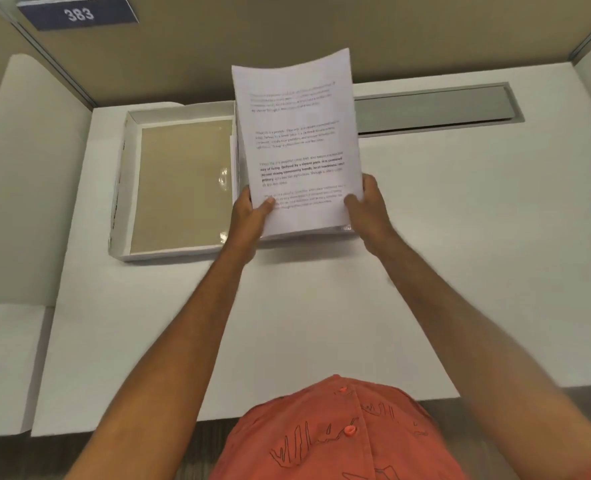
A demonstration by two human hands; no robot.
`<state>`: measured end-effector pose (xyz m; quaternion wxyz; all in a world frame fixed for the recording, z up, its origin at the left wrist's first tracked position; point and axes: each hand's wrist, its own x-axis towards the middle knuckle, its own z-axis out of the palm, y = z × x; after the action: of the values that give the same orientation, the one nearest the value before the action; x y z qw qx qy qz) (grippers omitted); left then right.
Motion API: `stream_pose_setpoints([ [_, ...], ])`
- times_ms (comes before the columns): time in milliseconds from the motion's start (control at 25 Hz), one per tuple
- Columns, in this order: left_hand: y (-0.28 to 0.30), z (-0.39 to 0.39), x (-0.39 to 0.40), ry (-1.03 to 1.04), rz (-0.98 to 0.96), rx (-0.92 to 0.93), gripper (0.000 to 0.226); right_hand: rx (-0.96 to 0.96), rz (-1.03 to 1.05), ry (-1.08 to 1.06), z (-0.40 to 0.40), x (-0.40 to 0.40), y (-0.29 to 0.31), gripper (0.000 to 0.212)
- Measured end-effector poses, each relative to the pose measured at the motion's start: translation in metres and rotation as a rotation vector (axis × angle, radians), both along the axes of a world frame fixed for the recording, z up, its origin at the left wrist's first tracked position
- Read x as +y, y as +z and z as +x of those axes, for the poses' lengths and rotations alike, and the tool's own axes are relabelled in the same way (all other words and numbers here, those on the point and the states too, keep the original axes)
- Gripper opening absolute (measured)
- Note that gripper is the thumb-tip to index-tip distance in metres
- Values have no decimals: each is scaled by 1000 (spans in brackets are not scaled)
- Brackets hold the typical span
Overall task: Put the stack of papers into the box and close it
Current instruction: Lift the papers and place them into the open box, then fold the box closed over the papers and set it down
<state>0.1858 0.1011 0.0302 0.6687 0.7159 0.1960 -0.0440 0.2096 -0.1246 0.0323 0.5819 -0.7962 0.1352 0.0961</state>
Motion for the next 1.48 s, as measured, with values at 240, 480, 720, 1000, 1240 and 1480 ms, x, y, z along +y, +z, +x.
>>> stream_pose_setpoints([
  [240,-42,72,11,20,65,331,37,277,-110,-26,66,29,-48,53],
  [480,-74,78,6,91,248,419,38,263,-237,-28,64,38,-87,47],
  [720,-64,69,-16,-49,718,306,60,-63,-635,17,43,53,-88,63],
  [1000,-56,71,-17,-294,1143,224,46,-66,-851,218,45,56,-78,48],
  [1240,-52,23,4,-35,981,-13,51,-261,-555,277,24,83,-56,48],
  [1480,-71,-41,48,695,577,213,67,-256,-409,517,-2,141,-50,45],
])
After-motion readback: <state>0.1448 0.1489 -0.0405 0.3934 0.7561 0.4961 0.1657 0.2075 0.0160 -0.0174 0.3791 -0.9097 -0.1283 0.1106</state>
